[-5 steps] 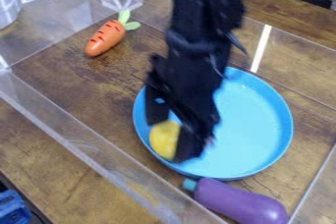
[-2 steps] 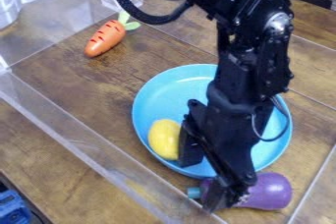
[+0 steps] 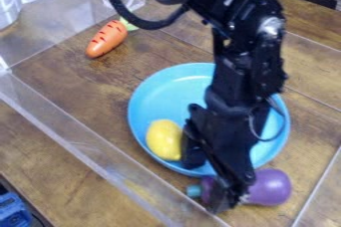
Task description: Remove the purple eggplant from the blue tray and put it on the table
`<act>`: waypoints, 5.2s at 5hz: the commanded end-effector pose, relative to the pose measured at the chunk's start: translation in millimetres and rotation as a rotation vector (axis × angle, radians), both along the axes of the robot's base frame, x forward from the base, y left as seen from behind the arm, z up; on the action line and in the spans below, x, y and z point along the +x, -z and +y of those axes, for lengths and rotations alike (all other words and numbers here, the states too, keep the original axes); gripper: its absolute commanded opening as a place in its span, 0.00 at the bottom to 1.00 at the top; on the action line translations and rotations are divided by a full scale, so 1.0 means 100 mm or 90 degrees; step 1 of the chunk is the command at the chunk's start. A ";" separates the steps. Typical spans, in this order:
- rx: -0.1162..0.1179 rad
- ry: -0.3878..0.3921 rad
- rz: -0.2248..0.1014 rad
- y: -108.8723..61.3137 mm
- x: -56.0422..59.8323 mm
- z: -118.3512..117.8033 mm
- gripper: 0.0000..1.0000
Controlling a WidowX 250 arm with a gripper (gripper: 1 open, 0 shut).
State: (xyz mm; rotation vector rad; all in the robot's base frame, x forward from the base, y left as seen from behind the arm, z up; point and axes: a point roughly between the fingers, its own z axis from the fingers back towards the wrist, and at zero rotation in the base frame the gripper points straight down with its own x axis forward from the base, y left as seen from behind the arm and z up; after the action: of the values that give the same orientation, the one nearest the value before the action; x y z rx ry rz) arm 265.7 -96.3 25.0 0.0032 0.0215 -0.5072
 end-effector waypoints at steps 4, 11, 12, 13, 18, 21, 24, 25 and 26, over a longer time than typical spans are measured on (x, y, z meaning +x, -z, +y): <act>-0.034 0.057 -0.022 -0.12 -0.12 -0.23 0.00; -0.079 0.115 -0.019 -0.09 -0.02 -0.45 0.00; -0.075 0.100 -0.020 0.02 0.04 -0.51 0.00; -0.073 0.123 -0.020 -0.03 0.12 -0.57 0.00; -0.061 0.082 -0.020 -0.11 0.45 -0.51 0.00; -0.052 0.085 -0.016 -0.02 0.42 -0.42 0.00; -0.045 0.165 -0.007 -0.01 0.45 -0.28 0.00; -0.043 0.151 -0.006 0.01 0.51 -0.21 0.00; -0.041 0.136 -0.005 0.03 0.56 -0.14 0.00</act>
State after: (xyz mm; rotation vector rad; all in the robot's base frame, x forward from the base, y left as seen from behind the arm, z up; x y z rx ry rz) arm 320.2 -127.7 33.8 -0.0724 -0.0347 -0.7342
